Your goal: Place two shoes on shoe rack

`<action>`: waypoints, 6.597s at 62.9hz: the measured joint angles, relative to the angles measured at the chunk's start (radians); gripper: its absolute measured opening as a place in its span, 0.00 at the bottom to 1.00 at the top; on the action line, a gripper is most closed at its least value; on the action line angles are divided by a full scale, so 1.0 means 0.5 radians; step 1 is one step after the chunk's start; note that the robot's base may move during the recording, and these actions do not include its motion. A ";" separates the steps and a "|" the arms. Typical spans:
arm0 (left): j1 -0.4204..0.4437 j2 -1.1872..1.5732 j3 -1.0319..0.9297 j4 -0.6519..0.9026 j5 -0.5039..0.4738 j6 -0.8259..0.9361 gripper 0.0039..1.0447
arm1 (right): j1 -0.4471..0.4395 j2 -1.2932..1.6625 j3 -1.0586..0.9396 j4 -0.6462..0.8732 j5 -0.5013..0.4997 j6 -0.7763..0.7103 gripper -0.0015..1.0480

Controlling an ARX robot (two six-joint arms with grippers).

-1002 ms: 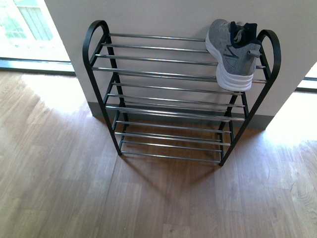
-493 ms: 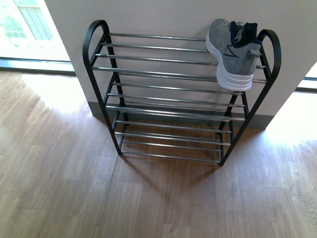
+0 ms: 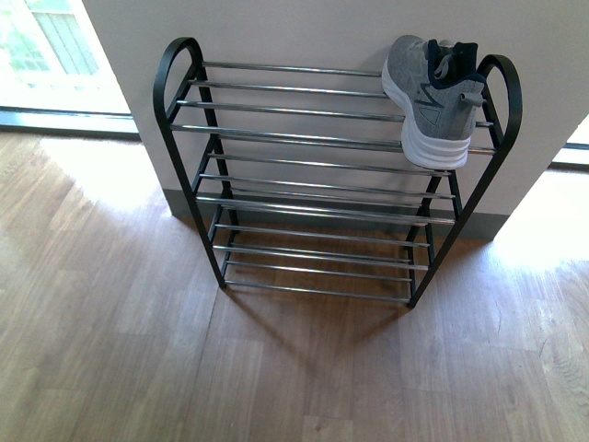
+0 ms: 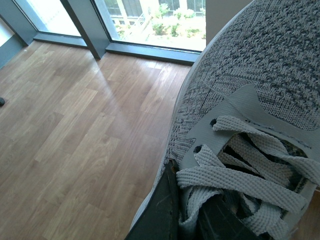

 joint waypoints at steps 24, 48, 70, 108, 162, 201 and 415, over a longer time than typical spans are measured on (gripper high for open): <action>0.000 0.000 0.000 0.000 -0.001 0.001 0.01 | 0.000 -0.001 0.000 0.000 0.000 -0.002 0.41; 0.002 0.000 0.000 0.000 -0.011 0.001 0.01 | -0.002 -0.002 0.000 -0.001 -0.004 -0.002 0.91; -0.014 0.019 0.000 0.052 -0.062 -0.034 0.01 | -0.002 -0.004 0.000 -0.006 0.005 -0.001 0.91; 0.028 2.144 1.586 0.077 0.749 -1.108 0.01 | -0.002 -0.004 0.000 -0.006 0.004 -0.001 0.91; -0.014 3.629 3.847 -1.028 1.066 -0.738 0.01 | -0.002 -0.004 0.000 -0.006 0.004 -0.001 0.91; -0.072 2.820 2.834 -0.225 0.716 -0.315 0.91 | -0.002 -0.004 0.000 -0.006 0.004 -0.001 0.91; 0.621 -1.713 -0.764 -0.016 1.210 0.255 0.90 | -0.002 -0.005 0.000 -0.007 0.005 -0.001 0.91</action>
